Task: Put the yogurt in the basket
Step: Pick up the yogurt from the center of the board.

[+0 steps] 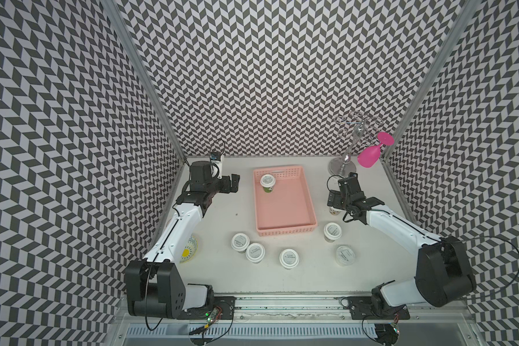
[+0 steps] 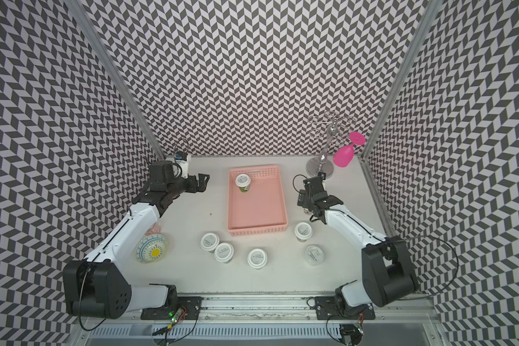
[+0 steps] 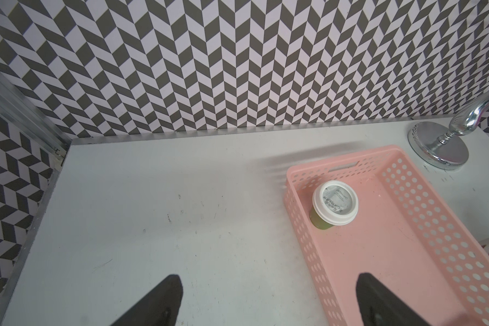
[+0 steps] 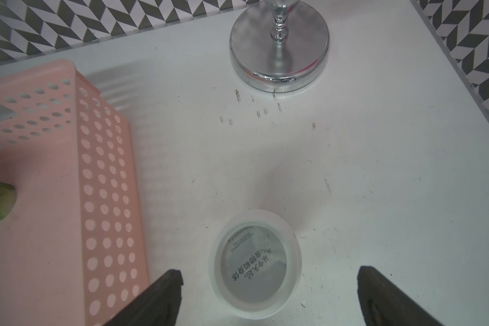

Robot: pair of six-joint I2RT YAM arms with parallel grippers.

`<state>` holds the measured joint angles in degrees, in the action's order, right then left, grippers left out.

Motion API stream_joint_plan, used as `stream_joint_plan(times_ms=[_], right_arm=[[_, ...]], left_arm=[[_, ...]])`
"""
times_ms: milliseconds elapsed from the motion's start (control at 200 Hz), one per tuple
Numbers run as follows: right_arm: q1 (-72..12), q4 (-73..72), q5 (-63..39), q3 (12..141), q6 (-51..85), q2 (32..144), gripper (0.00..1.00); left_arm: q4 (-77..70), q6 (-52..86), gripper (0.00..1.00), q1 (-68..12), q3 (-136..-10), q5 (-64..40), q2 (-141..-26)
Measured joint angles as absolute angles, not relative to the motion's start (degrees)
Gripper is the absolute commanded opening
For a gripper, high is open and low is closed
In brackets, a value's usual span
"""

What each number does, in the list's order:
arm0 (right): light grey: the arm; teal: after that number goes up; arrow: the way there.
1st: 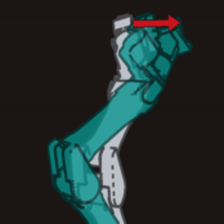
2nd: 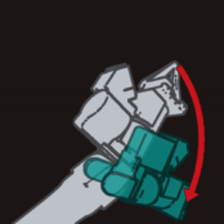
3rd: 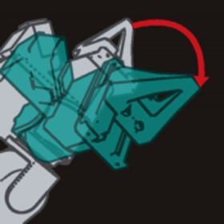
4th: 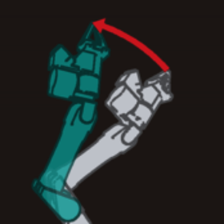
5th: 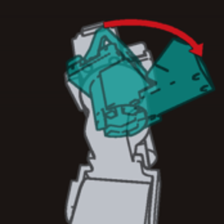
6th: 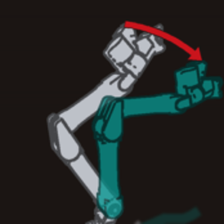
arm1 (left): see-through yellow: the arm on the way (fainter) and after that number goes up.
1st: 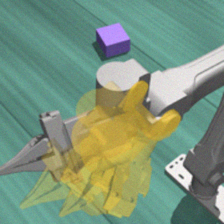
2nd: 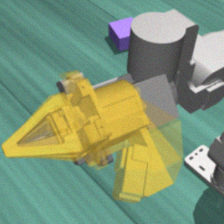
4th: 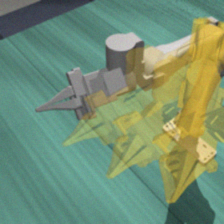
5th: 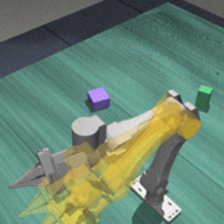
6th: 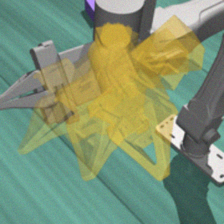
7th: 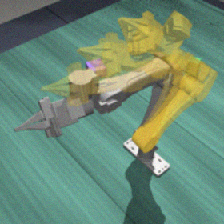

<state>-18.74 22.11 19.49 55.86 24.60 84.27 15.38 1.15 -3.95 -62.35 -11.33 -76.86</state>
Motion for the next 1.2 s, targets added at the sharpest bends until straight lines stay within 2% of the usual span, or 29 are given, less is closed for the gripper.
stream_joint_plan(times_ms=[400,961,1201], right_arm=[[-17.63,25.93,14.76,61.93,24.88,92.62,0.98],[-16.73,26.98,13.19,61.93,25.1,95.46,0.95],[-16.73,26.96,13.06,61.93,25.06,95.83,0.88]], left_arm=[[14.87,1.17,1.0,-3.18,-62.15,-11.97,-76.86],[14.22,1.21,1.0,-2.61,-61.67,-13.17,-76.86],[14.17,1.41,1.0,-2.48,-61.67,-13.26,-76.86]])
